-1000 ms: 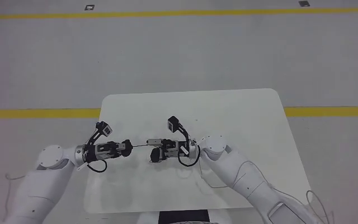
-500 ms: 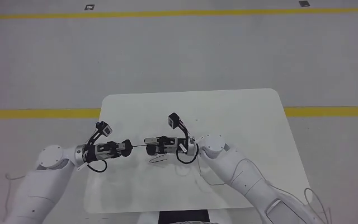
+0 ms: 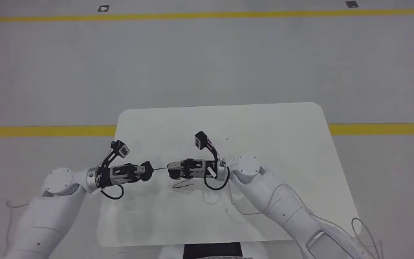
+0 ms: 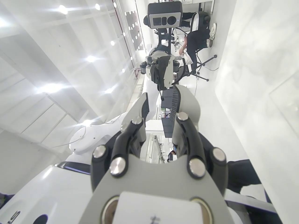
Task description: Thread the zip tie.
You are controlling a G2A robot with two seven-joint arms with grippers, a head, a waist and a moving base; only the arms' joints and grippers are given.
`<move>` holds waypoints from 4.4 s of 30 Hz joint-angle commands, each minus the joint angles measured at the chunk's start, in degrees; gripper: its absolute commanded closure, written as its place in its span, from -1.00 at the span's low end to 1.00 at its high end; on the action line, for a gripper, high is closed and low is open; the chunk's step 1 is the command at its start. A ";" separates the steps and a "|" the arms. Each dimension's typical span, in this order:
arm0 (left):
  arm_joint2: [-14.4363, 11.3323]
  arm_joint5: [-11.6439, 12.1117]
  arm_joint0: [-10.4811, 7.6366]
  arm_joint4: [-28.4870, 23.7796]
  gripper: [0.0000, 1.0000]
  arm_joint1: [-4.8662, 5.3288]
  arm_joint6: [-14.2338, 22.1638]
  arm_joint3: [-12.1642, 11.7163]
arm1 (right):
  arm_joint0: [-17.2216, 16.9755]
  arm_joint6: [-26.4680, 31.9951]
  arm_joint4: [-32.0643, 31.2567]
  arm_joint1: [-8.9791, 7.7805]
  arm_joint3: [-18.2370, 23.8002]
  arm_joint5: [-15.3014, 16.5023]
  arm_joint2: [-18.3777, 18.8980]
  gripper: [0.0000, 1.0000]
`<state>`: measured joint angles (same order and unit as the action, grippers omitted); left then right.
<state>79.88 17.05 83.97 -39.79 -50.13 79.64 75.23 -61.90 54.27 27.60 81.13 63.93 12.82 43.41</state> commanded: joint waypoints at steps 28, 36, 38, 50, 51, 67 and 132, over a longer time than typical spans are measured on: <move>-0.95 2.43 -0.20 1.24 -1.00 -0.22 0.00 1.94 | -0.38 2.79 2.97 0.05 -1.89 -0.02 1.80 1.00; -1.50 2.43 -0.46 1.21 -1.00 -0.40 0.00 2.53 | -0.20 4.60 4.23 0.26 -2.38 0.54 1.52 1.00; -1.50 2.43 -0.46 1.21 -1.00 -0.40 0.00 2.53 | -0.20 4.60 4.23 0.26 -2.38 0.54 1.52 1.00; -3.76 1.58 -0.83 2.16 -0.40 -0.54 -1.34 3.66 | -1.25 1.13 1.34 0.52 0.24 -0.19 0.34 1.00; -3.82 1.63 -0.90 2.19 -0.16 -0.53 -1.31 3.59 | -1.22 1.11 1.31 0.54 0.17 -0.12 0.32 1.00; -4.60 1.89 -1.19 2.10 0.86 -0.31 -1.46 3.44 | -1.55 -0.60 -0.97 0.51 0.72 -0.14 0.49 1.00; -5.93 2.43 -2.04 -0.53 1.00 0.24 -2.44 1.96 | -1.46 2.08 0.06 1.45 0.70 0.25 -0.77 1.00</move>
<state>73.96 19.48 81.92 -40.36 -49.90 77.21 77.20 -63.33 56.35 27.68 82.58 64.61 13.03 42.62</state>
